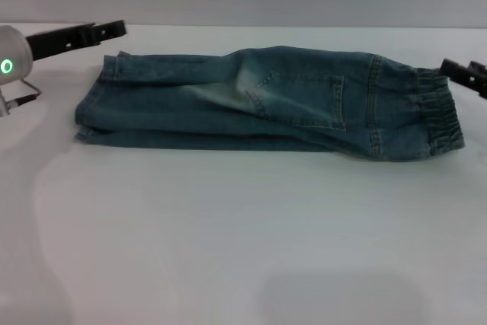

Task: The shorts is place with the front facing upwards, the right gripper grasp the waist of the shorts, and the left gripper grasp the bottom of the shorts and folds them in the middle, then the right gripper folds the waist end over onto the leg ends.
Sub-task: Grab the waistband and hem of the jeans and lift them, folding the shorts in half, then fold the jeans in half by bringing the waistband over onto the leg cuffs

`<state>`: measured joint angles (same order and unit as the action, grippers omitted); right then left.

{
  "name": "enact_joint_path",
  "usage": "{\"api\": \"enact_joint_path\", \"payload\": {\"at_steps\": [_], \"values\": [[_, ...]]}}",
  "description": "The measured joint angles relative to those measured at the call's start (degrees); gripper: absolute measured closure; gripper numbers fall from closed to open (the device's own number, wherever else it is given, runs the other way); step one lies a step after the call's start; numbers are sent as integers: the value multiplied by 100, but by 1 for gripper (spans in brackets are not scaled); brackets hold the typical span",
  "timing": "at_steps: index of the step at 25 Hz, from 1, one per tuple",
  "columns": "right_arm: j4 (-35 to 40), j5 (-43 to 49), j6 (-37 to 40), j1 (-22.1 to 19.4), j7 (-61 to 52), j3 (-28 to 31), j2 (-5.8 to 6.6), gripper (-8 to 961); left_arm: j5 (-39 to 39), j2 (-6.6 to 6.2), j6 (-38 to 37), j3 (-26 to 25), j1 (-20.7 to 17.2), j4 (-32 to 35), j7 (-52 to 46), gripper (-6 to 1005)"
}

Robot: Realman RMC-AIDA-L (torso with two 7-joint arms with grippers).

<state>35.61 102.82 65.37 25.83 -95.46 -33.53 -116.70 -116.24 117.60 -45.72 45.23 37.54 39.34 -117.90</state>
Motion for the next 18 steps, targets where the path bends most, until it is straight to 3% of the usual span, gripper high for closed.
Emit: {"api": "enact_joint_path", "payload": {"at_steps": [3,10,12,15,17,18], "values": [[467,740,897,51,-934,-3,307,238,768,4,-535,-14,-84,4,920,172],[1315,2177,3000,550,-2777,41,1207,238,2199,11,-1253,5,-329,-58,2175,172],[1460,2765,3303,780,-2917,22,1316,239,2384,11,-1318,8,-350,-139,2376,172],[1509,3917,3508,1242,-2977,-9,1346,239,2578,15,-1396,11,-358,-288,2578,172],[1446,4653,3499,1528,-2981,-74,1278,239,2623,18,-1415,13,-358,-323,2606,172],[1375,5150,3432,1739,-2983,-196,1157,239,2661,22,-1431,17,-360,-352,2624,172]]}}
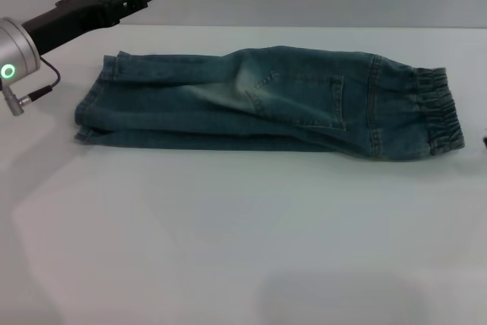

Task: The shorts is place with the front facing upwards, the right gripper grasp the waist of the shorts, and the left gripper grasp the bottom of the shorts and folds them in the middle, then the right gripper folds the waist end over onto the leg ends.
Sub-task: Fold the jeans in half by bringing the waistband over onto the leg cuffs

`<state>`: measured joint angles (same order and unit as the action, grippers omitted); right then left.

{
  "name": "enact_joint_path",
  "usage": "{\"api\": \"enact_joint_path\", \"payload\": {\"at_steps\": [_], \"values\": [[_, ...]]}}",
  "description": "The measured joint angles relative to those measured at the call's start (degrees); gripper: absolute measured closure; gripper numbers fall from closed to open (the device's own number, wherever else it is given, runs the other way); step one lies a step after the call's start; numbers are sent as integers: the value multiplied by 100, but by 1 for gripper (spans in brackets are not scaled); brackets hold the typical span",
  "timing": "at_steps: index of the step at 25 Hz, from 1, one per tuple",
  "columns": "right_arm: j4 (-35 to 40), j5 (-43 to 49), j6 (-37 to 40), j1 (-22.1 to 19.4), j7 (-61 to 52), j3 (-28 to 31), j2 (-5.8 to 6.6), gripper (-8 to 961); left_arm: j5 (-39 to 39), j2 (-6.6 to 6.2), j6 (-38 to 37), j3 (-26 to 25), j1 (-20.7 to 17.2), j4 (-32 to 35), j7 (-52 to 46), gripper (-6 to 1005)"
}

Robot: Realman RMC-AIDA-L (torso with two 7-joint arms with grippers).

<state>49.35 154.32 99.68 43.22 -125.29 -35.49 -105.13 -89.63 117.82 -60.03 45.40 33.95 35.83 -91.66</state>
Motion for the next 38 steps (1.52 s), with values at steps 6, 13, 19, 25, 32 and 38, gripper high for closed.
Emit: {"api": "enact_joint_path", "payload": {"at_steps": [6,13,19,25,32,38], "values": [[-14,561,-549,201,-56,-254,-385,239,27,11,-15,2,-8,-103,16,172],[-96,612,-1232,190,-67,-421,-676,242,102,13,-29,-5,-65,-162,25,172],[-114,621,-1683,143,-70,-497,-875,241,148,13,-65,-1,-81,-186,27,172],[-132,599,-2089,131,-70,-551,-994,270,164,13,-120,4,-81,-211,6,172],[-104,564,-2353,131,7,-556,-1154,319,166,12,-164,4,-98,-226,-16,172],[83,399,-2596,-42,128,-555,-1294,378,166,13,-243,4,-123,-226,9,172]]}}
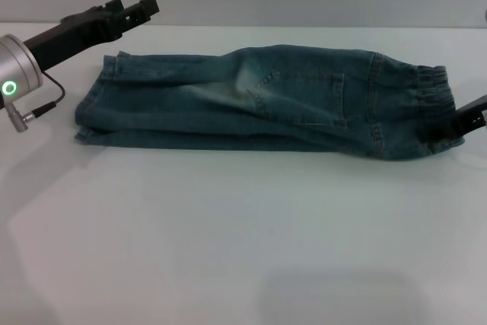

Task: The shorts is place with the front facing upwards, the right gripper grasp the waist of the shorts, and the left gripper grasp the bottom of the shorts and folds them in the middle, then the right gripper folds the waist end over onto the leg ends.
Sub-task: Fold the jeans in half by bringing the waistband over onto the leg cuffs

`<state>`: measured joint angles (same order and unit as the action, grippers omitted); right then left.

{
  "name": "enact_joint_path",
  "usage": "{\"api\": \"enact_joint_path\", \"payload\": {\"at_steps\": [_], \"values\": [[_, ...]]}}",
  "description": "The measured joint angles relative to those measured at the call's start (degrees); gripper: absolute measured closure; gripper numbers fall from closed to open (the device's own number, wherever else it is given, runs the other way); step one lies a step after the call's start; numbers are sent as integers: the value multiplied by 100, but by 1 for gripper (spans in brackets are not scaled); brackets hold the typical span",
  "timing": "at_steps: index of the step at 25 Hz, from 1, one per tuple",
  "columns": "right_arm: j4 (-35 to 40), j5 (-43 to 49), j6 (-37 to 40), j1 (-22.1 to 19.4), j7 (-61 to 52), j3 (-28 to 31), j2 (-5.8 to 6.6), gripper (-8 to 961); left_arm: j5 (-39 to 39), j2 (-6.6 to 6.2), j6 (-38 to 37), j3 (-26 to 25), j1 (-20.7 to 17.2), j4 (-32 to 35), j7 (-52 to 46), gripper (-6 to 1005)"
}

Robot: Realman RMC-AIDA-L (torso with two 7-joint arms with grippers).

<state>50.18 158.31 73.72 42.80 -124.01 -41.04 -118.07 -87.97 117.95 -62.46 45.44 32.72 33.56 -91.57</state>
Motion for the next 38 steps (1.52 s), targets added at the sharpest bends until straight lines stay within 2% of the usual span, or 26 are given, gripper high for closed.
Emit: {"api": "enact_joint_path", "payload": {"at_steps": [10,12,14,18,23,26,29,38], "values": [[239,-221,177,-179,75,-6,-10,605,-1,0,-51,40,30,1,19,172],[551,-433,417,-284,76,-8,-13,811,-3,-1,-58,179,87,1,21,172],[898,-665,706,-378,74,-10,-12,853,-4,0,-35,331,162,2,22,172],[2048,-1205,1639,-572,-32,41,11,936,-4,14,10,607,373,-3,23,172],[3280,-1416,2383,-633,-396,62,19,937,-1,32,315,1177,651,-10,14,172],[3839,-1480,2746,-600,-581,62,27,937,0,51,673,1717,764,-15,-31,172],[4250,-1572,3027,-580,-728,62,29,937,14,73,962,2091,804,-32,-52,172],[5078,-2025,3625,-482,-1149,205,107,936,123,79,1278,2670,842,-233,-60,172]]}}
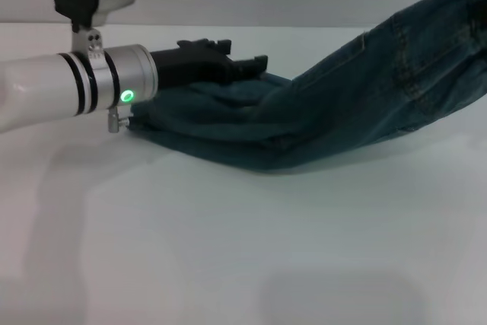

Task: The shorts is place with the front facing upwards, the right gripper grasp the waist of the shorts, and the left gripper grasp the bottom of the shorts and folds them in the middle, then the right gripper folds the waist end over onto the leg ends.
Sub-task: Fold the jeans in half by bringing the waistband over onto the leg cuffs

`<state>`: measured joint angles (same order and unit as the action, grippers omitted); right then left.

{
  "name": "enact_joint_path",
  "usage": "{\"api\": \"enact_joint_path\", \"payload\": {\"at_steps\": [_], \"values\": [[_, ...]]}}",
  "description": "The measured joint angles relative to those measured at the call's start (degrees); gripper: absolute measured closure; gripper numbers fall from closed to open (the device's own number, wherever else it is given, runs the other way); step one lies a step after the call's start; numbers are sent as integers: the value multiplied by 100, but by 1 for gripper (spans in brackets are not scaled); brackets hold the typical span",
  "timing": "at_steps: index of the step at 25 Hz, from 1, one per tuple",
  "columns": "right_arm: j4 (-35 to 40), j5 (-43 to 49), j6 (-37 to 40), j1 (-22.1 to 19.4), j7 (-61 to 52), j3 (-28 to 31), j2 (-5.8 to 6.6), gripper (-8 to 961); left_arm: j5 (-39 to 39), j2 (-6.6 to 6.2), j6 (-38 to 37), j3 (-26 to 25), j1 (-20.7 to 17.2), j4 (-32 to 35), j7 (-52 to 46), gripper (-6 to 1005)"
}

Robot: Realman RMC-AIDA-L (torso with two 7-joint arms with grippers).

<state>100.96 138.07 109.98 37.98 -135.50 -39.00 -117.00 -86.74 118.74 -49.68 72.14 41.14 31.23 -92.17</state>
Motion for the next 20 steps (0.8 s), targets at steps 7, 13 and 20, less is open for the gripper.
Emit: {"api": "enact_joint_path", "payload": {"at_steps": [7,13,20], "values": [[53,-629,161,152,-306,250,155,937,96,-1,23,432,-33,-3,-14,172],[-11,-843,161,317,-513,261,193,936,403,-1,9,878,-38,28,-16,172],[-161,-1150,94,551,-666,300,234,937,673,22,58,1394,-8,15,-16,172]]}}
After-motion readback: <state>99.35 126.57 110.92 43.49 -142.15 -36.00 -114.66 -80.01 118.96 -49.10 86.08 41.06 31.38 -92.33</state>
